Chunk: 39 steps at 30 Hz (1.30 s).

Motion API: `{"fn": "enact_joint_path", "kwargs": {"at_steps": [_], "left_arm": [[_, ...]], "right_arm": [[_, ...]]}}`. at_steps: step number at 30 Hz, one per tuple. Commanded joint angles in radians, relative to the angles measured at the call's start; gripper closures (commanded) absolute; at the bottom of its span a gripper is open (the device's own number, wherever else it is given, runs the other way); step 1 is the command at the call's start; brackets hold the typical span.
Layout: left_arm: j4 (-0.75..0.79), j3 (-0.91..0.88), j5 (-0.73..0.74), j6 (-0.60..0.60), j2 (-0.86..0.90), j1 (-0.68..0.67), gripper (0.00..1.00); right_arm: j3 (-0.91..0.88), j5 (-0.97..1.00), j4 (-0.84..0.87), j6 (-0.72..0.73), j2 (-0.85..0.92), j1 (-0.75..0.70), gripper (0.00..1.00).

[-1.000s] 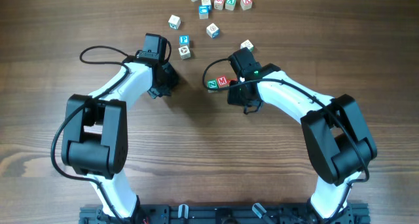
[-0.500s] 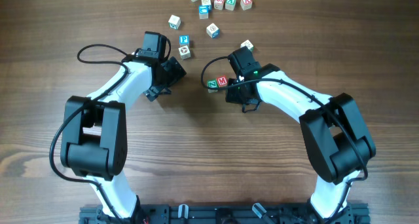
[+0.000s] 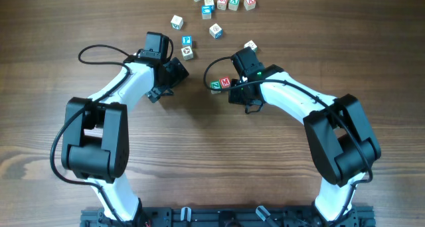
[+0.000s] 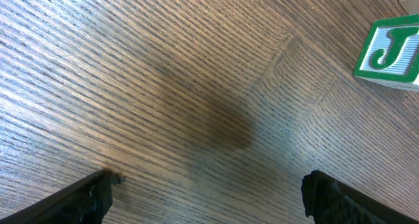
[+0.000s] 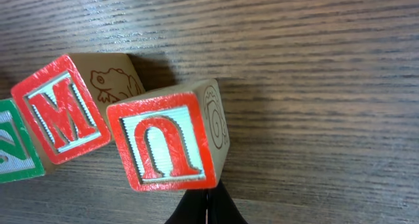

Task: Form a horizontal line

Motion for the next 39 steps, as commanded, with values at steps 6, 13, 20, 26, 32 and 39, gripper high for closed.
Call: {"fn": "enact_joint_path", "kwargs": {"at_steps": [6,13,20,26,32,39], "left_arm": [[-0.016,-0.024,-0.028,-0.006,0.025,0.006,0.02],[-0.016,-0.024,-0.028,-0.006,0.025,0.006,0.02],[-0.016,-0.024,-0.028,-0.006,0.025,0.006,0.02],[-0.016,-0.024,-0.028,-0.006,0.025,0.006,0.02],[-0.016,-0.024,-0.028,-0.006,0.025,0.006,0.01],[-0.016,-0.024,-0.028,-0.006,0.025,0.006,0.01]], "right_arm": [[-0.006,-0.008,0.015,-0.01,0.027,0.001,0.96],[-0.006,-0.007,0.031,-0.011,0.027,0.001,0.96],[-0.006,-0.008,0.051,-0.01,0.027,-0.01,0.96],[-0.006,-0.008,0.062,-0.01,0.027,-0.012,0.95],[-0.006,-0.008,0.069,-0.01,0.027,-0.012,0.96],[-0.006,-0.007,0.08,-0.01,0.027,-0.012,0.96]]}}
